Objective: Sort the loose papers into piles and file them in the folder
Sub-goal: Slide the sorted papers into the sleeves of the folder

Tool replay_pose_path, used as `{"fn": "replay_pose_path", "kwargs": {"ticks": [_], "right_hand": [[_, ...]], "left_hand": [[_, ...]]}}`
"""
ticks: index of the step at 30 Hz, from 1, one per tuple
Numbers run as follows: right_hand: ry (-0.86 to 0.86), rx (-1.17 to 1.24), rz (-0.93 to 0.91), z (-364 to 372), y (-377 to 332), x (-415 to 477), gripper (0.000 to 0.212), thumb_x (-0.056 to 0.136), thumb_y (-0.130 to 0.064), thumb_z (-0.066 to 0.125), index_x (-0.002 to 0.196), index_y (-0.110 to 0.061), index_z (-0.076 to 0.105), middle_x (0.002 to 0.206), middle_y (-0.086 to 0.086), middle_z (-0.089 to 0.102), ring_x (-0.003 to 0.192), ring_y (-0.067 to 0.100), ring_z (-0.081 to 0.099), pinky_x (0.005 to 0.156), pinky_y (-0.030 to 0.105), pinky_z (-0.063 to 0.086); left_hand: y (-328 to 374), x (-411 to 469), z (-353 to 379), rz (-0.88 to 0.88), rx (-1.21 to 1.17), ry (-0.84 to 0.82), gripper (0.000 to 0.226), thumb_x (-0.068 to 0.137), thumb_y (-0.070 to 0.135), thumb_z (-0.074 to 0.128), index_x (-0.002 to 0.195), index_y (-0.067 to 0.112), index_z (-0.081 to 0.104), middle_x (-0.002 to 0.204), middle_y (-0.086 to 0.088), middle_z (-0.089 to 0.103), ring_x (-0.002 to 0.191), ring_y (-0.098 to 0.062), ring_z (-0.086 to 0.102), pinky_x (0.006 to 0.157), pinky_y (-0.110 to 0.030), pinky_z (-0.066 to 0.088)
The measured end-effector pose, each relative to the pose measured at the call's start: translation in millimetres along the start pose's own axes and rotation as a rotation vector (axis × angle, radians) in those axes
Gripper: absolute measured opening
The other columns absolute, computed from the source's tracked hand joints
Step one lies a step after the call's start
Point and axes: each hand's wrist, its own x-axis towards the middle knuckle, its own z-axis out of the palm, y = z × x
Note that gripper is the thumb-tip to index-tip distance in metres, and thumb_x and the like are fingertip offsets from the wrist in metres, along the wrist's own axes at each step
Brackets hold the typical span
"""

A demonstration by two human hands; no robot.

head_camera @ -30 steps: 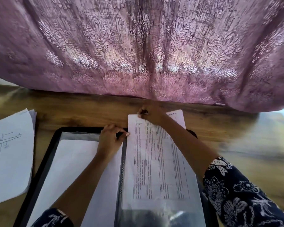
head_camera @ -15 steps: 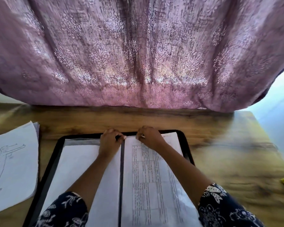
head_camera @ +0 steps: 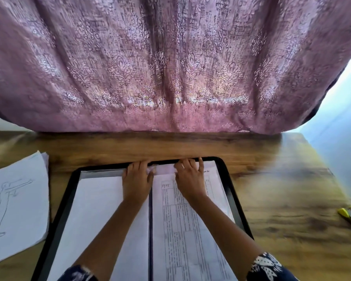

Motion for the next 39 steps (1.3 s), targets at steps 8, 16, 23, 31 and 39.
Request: {"fn": "replay_pose_path", "kwargs": {"ticks": [8, 16, 23, 31, 39], "right_hand": [[-0.088, 0.205, 0.098, 10, 18, 3, 0.031, 0.096, -0.025, 0.046, 0.125, -0.020, 0.053, 0.130, 0.000, 0.050, 0.126, 0.021, 0.041, 0.112, 0.043, 0.024], [0.042, 0.568, 0.304, 0, 27, 2, 0.038, 0.086, 0.003, 0.053, 0.119, -0.014, 0.058, 0.126, 0.005, 0.051, 0.119, 0.024, 0.043, 0.099, 0.033, 0.038], [-0.169, 0.248, -0.019, -12, 19, -36, 0.038, 0.096, -0.031, 0.046, 0.132, -0.018, 0.051, 0.137, 0.000, 0.050, 0.128, 0.020, 0.042, 0.111, 0.037, 0.027], [-0.378, 0.119, 0.314, -5, 50, -19, 0.098, 0.081, -0.080, 0.012, 0.153, -0.016, 0.000, 0.161, 0.003, -0.006, 0.148, 0.020, -0.010, 0.114, 0.052, -0.011], [-0.326, 0.139, 0.111, -10, 58, -79, 0.100, 0.072, -0.075, -0.017, 0.154, -0.023, 0.007, 0.160, -0.007, 0.001, 0.148, 0.012, -0.001, 0.117, 0.039, -0.004]], "left_hand": [[8, -14, -1, 0.274, 0.032, 0.004, 0.029, 0.088, 0.025, 0.052, 0.107, 0.011, 0.069, 0.104, -0.008, 0.071, 0.097, -0.028, 0.067, 0.084, -0.041, 0.052], [7, -7, 3, 0.130, 0.228, -0.283, 0.046, 0.098, 0.039, 0.036, 0.133, 0.020, 0.057, 0.140, -0.003, 0.054, 0.135, -0.027, 0.043, 0.112, -0.055, 0.021], [25, -43, -2, 0.207, 0.187, -0.360, 0.065, 0.094, 0.049, 0.014, 0.134, 0.020, 0.056, 0.141, -0.003, 0.053, 0.134, -0.024, 0.046, 0.119, -0.039, -0.005], [24, -12, 3, 0.033, 0.248, -0.494, 0.075, 0.091, 0.061, 0.002, 0.154, 0.023, 0.015, 0.162, 0.000, 0.013, 0.149, -0.018, 0.008, 0.117, -0.051, 0.003], [37, -74, -4, 0.029, 0.187, -0.427, 0.068, 0.095, 0.052, 0.012, 0.150, 0.019, 0.033, 0.156, -0.002, 0.031, 0.144, -0.021, 0.029, 0.114, -0.051, 0.020]]}}
